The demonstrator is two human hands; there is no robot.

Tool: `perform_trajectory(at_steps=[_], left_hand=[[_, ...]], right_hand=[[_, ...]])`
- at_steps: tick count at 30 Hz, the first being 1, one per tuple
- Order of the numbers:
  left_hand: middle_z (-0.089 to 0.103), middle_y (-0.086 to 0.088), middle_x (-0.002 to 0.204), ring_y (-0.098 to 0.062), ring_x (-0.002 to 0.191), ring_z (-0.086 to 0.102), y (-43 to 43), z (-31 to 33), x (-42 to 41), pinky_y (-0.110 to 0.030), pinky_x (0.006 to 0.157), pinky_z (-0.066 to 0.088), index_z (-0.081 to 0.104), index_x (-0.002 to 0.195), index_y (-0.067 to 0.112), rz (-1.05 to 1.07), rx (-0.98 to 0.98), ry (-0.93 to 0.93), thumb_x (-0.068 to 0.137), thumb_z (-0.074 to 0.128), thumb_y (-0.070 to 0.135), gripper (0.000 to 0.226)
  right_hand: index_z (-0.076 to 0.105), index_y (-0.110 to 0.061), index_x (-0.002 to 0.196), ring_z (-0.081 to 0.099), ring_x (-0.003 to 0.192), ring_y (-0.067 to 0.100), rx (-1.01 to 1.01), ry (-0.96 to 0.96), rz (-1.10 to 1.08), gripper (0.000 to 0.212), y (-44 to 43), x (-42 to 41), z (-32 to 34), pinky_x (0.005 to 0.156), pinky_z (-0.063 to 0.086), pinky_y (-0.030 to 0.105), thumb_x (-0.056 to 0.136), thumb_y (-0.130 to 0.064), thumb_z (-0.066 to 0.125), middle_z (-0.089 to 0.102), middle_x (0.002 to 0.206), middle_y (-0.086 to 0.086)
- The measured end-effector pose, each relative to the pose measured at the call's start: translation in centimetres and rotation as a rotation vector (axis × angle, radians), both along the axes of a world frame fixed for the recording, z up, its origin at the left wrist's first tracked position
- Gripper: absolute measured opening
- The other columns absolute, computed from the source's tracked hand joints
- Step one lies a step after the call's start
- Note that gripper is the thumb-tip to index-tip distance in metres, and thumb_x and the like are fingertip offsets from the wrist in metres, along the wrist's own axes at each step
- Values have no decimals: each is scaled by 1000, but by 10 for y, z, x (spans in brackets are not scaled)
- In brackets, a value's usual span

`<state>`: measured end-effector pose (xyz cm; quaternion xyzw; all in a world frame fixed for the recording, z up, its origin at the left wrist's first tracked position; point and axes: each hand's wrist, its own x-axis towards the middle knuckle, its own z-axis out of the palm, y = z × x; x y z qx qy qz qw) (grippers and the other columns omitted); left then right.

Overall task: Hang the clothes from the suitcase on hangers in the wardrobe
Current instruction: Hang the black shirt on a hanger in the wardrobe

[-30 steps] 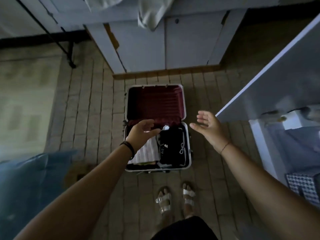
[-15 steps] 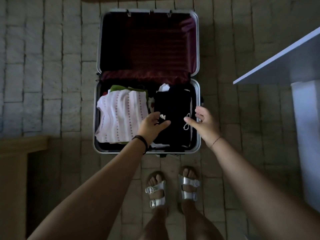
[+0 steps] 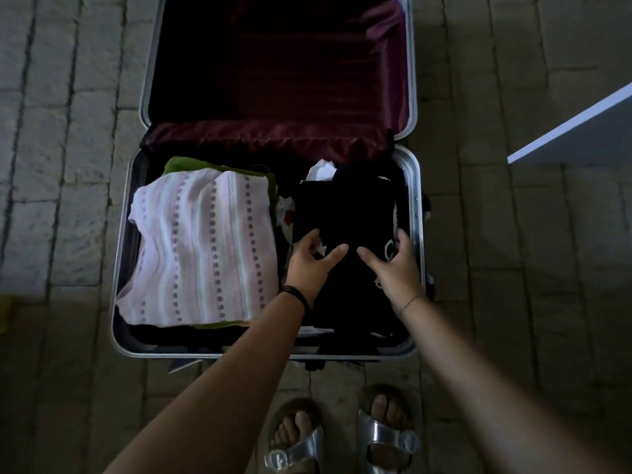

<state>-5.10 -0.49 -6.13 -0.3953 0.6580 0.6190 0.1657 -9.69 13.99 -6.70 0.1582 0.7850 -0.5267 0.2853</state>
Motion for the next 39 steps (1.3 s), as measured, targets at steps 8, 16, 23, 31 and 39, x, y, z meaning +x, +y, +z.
perform_trajectory(at_steps=[8,16,23,31,39], left_hand=[[59,-4,119,-12,99,59,-2,18,-8,-27,87,46,35,143,13,52,131,-87,84,69,36,72],[53,2,128,-17,113,57,-21,150,15,-34,90,52,50,125,19,28,95,-42,63,81,55,78],[72,-6,106,-21,97,69,-26,348,4,-42,89,54,64,108,13,-77,169,157,73,79,38,46],[74,0,88,-15,82,70,-38,614,-31,-25,72,55,68,93,15,-174,127,444,85,68,15,8],[69,-3,92,-9,82,64,-55,811,-42,-27,79,51,69,91,15,-643,-227,633,80,73,20,13]], right_hand=[[57,-21,100,66,93,19,-160,-113,13,23,-14,-10,29,83,53,33,82,-25,71,67,109,10],[53,-11,126,62,113,25,-557,-239,-90,57,-11,8,179,97,49,40,74,-26,72,64,123,10],[55,-9,124,66,104,22,-749,-216,-116,35,1,10,374,78,56,29,89,-8,50,69,115,8],[52,-4,129,64,106,22,-562,-56,-16,65,5,-8,600,82,52,29,75,-32,73,65,121,11],[38,-35,132,48,116,-13,-452,600,354,93,7,-50,831,89,44,10,53,-67,76,48,130,-16]])
